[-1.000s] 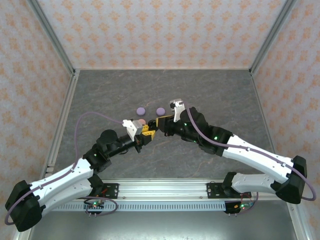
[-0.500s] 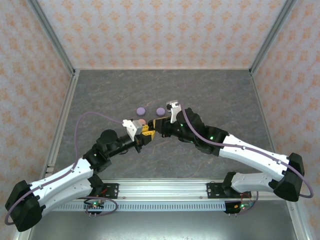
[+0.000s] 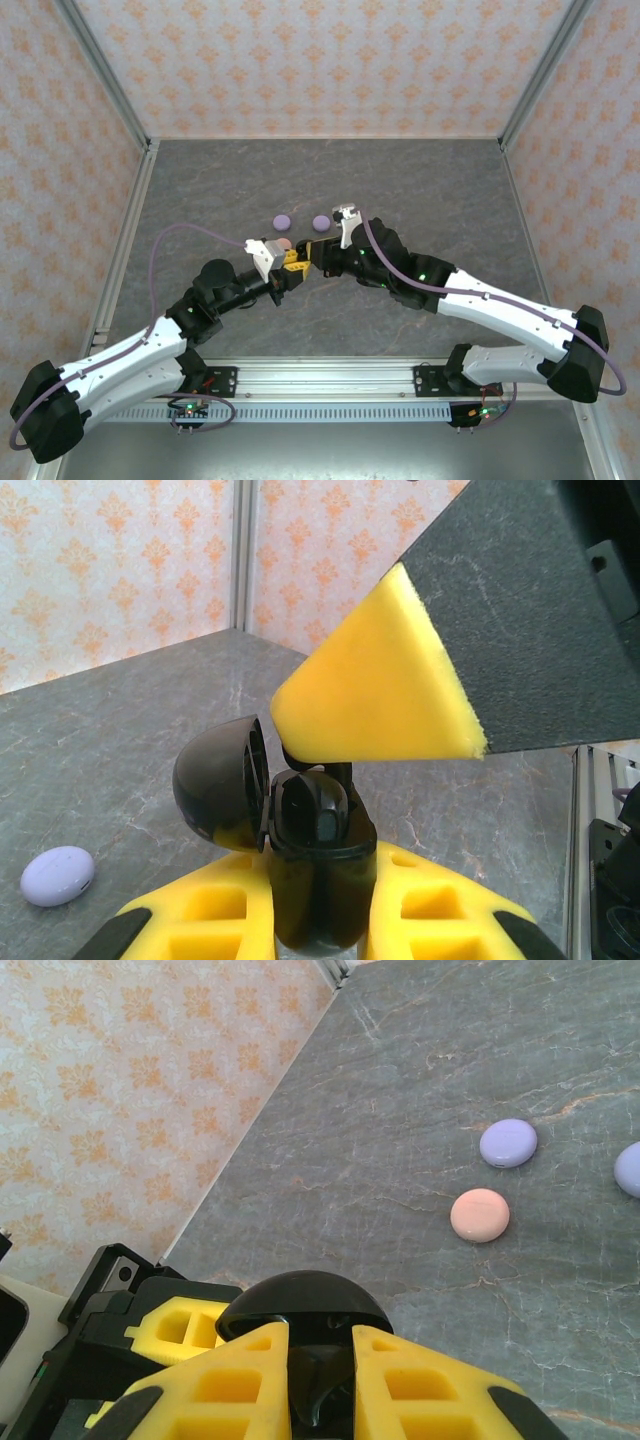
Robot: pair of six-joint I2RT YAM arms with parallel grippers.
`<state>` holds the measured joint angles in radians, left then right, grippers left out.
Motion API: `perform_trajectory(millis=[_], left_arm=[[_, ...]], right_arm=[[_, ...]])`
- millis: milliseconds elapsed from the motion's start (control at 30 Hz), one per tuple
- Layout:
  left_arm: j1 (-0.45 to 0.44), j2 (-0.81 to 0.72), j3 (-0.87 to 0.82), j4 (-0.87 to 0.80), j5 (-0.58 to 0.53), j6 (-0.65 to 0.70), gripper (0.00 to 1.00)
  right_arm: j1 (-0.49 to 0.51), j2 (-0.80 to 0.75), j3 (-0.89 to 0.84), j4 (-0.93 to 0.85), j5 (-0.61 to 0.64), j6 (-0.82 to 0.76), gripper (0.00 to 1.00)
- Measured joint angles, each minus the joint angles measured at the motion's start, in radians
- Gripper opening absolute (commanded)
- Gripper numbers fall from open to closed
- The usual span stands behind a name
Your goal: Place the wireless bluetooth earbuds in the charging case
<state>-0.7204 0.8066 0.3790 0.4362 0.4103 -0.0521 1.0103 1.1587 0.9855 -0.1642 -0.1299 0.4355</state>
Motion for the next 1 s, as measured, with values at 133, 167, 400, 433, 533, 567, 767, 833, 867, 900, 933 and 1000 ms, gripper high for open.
perform_trajectory(millis=[133, 167, 400, 433, 533, 567, 767, 833, 867, 900, 933, 1000], left_arm=[[0.0, 0.0, 0.0, 0.0, 0.0, 0.0, 0.0], [0.0, 0.0, 0.0, 0.0, 0.0, 0.0, 0.0], [0.0, -0.004, 0.0, 0.0, 0.001, 0.0, 0.0], [0.0, -0.005, 0.0, 0.0, 0.001, 0.0, 0.0], [0.0, -0.006, 0.0, 0.003, 0.002, -0.002, 0.0], [0.0, -0.006, 0.0, 0.003, 0.003, -0.003, 0.0], [0.0, -0.014, 0.0, 0.004, 0.032, -0.005, 0.0], [0.0, -0.02, 0.0, 0.005, 0.053, -0.008, 0.0], [0.0, -0.022, 0.0, 0.006, 0.062, -0.01, 0.0], [0.0, -0.024, 0.0, 0.008, 0.073, -0.011, 0.0], [0.0, -0.026, 0.0, 0.01, 0.081, -0.012, 0.0], [0.0, -0.026, 0.0, 0.018, 0.102, -0.022, 0.0]], right_arm=[[0.0, 0.0, 0.0, -0.002, 0.0, 0.006, 0.24], [0.0, 0.0, 0.0, -0.003, 0.0, 0.009, 0.25], [-0.001, -0.002, 0.007, -0.034, 0.002, -0.006, 0.45], [-0.001, -0.003, 0.014, -0.044, 0.003, -0.013, 0.47], [-0.001, -0.02, 0.042, -0.077, 0.0, -0.044, 0.61], [-0.003, -0.034, 0.05, -0.084, 0.0, -0.058, 0.66], [-0.111, -0.152, 0.058, -0.109, -0.098, -0.113, 0.9], [-0.165, -0.171, 0.053, -0.103, -0.166, -0.118, 0.93], [-0.189, -0.177, 0.043, -0.097, -0.207, -0.113, 0.95], [-0.205, -0.179, 0.03, -0.085, -0.25, -0.109, 0.95], [-0.212, -0.177, 0.018, -0.078, -0.284, -0.107, 0.95], [-0.215, -0.161, -0.01, -0.062, -0.37, -0.096, 0.95]])
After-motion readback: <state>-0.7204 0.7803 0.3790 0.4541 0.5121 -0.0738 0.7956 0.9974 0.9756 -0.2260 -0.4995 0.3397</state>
